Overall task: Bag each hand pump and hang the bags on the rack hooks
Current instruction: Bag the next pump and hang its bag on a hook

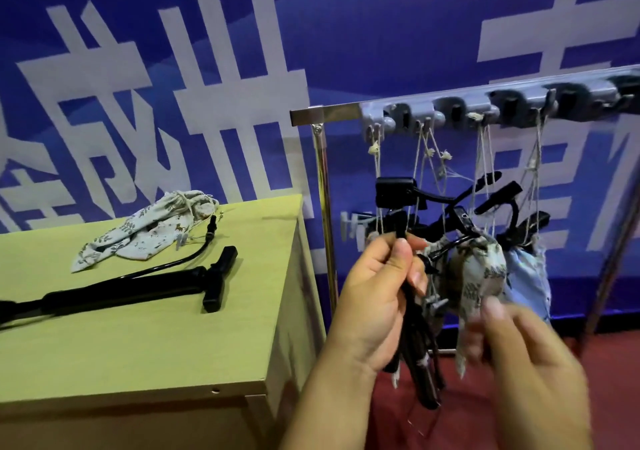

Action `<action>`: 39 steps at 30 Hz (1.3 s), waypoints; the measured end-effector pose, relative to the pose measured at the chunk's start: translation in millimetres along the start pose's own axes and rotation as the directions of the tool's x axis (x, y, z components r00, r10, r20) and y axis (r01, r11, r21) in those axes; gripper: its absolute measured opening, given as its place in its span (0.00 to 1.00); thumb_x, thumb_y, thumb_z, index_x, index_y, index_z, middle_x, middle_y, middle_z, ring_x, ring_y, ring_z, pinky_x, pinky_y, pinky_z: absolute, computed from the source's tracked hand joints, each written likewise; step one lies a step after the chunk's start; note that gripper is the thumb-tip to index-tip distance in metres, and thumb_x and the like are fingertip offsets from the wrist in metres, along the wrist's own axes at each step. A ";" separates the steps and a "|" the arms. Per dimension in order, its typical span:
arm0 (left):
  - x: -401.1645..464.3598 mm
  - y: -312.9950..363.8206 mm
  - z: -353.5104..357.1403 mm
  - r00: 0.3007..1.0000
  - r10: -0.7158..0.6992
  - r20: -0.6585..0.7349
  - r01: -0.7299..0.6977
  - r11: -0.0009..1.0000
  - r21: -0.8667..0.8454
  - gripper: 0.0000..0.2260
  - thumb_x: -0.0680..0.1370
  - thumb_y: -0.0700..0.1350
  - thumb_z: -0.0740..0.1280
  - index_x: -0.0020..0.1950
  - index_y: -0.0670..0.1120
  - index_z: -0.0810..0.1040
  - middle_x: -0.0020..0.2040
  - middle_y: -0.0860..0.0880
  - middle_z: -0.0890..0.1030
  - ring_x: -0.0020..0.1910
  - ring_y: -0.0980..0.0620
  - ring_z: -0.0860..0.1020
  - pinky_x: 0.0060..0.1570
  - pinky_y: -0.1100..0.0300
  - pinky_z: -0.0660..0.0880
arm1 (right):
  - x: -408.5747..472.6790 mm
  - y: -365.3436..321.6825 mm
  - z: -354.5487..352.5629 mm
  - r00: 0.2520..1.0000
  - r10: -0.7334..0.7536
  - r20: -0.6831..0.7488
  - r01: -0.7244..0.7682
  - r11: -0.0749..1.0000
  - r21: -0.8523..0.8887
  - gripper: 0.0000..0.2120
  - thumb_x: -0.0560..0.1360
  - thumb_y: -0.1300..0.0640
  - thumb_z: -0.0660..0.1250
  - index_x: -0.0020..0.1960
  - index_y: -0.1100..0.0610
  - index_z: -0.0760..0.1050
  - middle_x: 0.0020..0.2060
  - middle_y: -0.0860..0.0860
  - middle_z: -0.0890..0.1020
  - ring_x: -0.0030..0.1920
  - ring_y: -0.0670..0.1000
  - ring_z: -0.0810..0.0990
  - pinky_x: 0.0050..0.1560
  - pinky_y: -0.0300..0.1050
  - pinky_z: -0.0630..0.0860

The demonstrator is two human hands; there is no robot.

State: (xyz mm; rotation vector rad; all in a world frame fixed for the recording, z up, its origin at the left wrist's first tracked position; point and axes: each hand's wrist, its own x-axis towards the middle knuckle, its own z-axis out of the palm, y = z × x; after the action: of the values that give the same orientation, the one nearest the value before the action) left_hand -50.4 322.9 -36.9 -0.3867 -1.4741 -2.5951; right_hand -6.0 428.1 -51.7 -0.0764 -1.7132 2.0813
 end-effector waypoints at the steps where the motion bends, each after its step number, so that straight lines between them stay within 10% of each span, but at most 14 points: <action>1: 0.6 -3.7 -0.2 1.000 -0.009 0.003 0.009 1.000 0.022 0.07 0.75 0.45 0.61 0.45 0.43 0.76 0.28 0.52 0.70 0.29 0.57 0.68 0.34 0.68 0.68 | 11.9 -4.3 0.9 0.988 -0.136 0.075 0.145 0.982 -0.125 0.12 0.71 0.43 0.65 0.36 0.50 0.78 0.30 0.51 0.80 0.31 0.42 0.76 0.33 0.29 0.72; 4: 1.6 -13.4 0.8 0.998 -0.047 0.053 0.043 0.996 0.083 0.08 0.79 0.41 0.62 0.45 0.48 0.80 0.35 0.49 0.78 0.36 0.55 0.75 0.38 0.66 0.74 | 48.0 -10.7 11.6 0.933 -0.144 0.330 0.251 0.918 -0.307 0.23 0.59 0.27 0.65 0.44 0.42 0.76 0.44 0.44 0.81 0.47 0.38 0.79 0.48 0.33 0.73; 7: -0.5 -18.6 4.5 0.993 -0.105 0.062 0.100 0.992 0.073 0.13 0.80 0.34 0.57 0.53 0.46 0.79 0.45 0.47 0.84 0.45 0.53 0.81 0.43 0.62 0.78 | 60.8 -21.5 35.5 0.880 0.057 0.471 0.039 0.981 -0.191 0.27 0.58 0.30 0.69 0.42 0.52 0.81 0.38 0.49 0.85 0.36 0.39 0.81 0.33 0.29 0.73; 11: -4.1 -22.2 2.4 0.988 -0.154 0.001 0.154 0.987 0.043 0.09 0.79 0.40 0.62 0.49 0.48 0.82 0.39 0.47 0.80 0.36 0.54 0.78 0.39 0.60 0.74 | 63.0 -10.5 48.8 0.916 0.127 0.381 -0.097 0.991 -0.095 0.14 0.71 0.44 0.67 0.37 0.54 0.81 0.33 0.50 0.85 0.27 0.45 0.78 0.23 0.35 0.69; 17: -8.8 -28.7 -8.1 0.982 -0.176 -0.066 0.181 0.981 0.064 0.12 0.80 0.36 0.60 0.46 0.45 0.82 0.43 0.47 0.84 0.43 0.52 0.83 0.44 0.61 0.78 | 57.8 6.7 53.4 0.935 0.081 0.344 -0.064 0.996 -0.061 0.11 0.74 0.52 0.67 0.40 0.58 0.81 0.30 0.49 0.82 0.34 0.45 0.81 0.39 0.39 0.77; 21: -10.5 -24.1 -22.6 0.968 -0.046 -0.246 0.057 0.998 0.039 0.11 0.71 0.31 0.68 0.50 0.43 0.75 0.46 0.46 0.82 0.45 0.53 0.81 0.48 0.61 0.77 | 52.9 11.8 53.9 0.922 0.072 0.380 -0.045 0.996 -0.080 0.08 0.71 0.52 0.71 0.40 0.58 0.82 0.33 0.52 0.84 0.38 0.47 0.83 0.46 0.46 0.79; 25: -11.7 13.1 -36.6 0.962 0.143 -0.231 -0.184 0.969 -0.166 0.23 0.58 0.34 0.63 0.54 0.40 0.73 0.45 0.44 0.81 0.43 0.50 0.80 0.42 0.58 0.78 | 40.5 6.4 57.1 0.858 0.026 0.513 -0.009 0.999 -0.037 0.07 0.73 0.58 0.69 0.39 0.60 0.79 0.28 0.48 0.81 0.29 0.41 0.78 0.35 0.30 0.73; 29: -12.0 44.7 -47.8 0.949 0.195 -0.247 -0.191 0.981 0.042 0.16 0.70 0.47 0.69 0.56 0.44 0.76 0.43 0.46 0.83 0.42 0.52 0.81 0.43 0.59 0.78 | 33.4 8.5 58.4 0.847 0.031 0.531 0.025 0.995 -0.099 0.04 0.71 0.54 0.71 0.40 0.54 0.80 0.32 0.41 0.83 0.34 0.34 0.78 0.37 0.25 0.72; 35: -16.0 56.1 -60.9 0.963 0.225 -0.150 -0.176 0.943 0.283 0.09 0.70 0.39 0.67 0.48 0.46 0.82 0.38 0.48 0.82 0.41 0.55 0.80 0.45 0.62 0.78 | 25.3 2.9 63.5 0.803 -0.006 0.596 0.029 0.999 -0.029 0.11 0.67 0.64 0.74 0.32 0.49 0.79 0.29 0.38 0.82 0.33 0.33 0.79 0.37 0.24 0.72; 39: -21.6 64.9 -64.9 0.980 0.197 -0.032 -0.167 0.899 0.406 0.11 0.71 0.39 0.67 0.50 0.50 0.83 0.42 0.48 0.82 0.45 0.55 0.80 0.48 0.64 0.76 | 19.3 -1.7 65.0 0.842 0.008 0.539 -0.066 0.994 0.089 0.03 0.59 0.51 0.72 0.31 0.50 0.82 0.31 0.40 0.84 0.35 0.35 0.81 0.36 0.24 0.72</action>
State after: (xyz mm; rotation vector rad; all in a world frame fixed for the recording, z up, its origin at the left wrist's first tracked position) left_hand -24.3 233.7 -21.3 -0.3546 -1.7941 -2.0702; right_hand -43.3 375.5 -30.7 0.5687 -1.9051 2.3677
